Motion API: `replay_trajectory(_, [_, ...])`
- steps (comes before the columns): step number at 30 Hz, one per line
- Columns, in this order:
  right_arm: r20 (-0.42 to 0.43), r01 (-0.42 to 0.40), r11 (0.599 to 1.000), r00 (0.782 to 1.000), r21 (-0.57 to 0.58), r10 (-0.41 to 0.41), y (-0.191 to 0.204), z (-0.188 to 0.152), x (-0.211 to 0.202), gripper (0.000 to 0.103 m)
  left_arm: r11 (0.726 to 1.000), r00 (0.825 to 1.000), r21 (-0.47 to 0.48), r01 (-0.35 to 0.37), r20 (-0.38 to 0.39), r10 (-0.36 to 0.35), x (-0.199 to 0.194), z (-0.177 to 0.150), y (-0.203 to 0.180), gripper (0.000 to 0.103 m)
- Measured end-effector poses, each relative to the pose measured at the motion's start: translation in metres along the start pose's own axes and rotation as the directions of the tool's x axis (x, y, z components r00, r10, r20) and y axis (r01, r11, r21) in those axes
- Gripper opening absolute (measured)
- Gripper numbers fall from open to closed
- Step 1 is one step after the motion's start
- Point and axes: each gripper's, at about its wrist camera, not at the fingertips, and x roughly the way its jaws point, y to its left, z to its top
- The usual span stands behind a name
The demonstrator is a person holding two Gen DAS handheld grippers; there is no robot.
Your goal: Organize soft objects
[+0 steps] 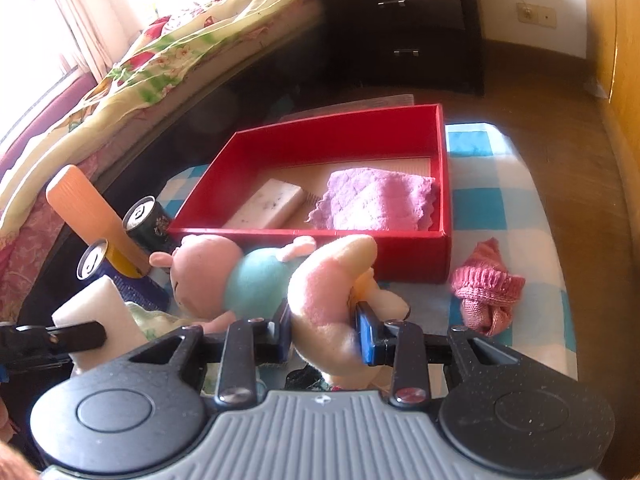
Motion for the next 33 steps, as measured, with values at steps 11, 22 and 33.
replay_trajectory(11, [0.017,-0.035,0.999,0.999,-0.006,0.036,0.004,0.002,-0.007,0.011,0.99,0.998,0.143,-0.003,0.062,-0.006,-0.016,0.005,-0.02,0.033])
replay_trajectory(22, [-0.003,-0.045,0.999,0.999,0.007,0.045,0.005,-0.001,-0.002,0.011,0.92,0.98,0.336,-0.2,0.074,0.186,0.007,-0.011,-0.028,0.07])
replay_trajectory(33, [-0.012,-0.043,0.999,0.999,0.006,0.043,0.005,-0.002,0.002,0.011,0.839,0.97,0.487,-0.242,0.1,0.221,0.008,-0.008,-0.041,0.031])
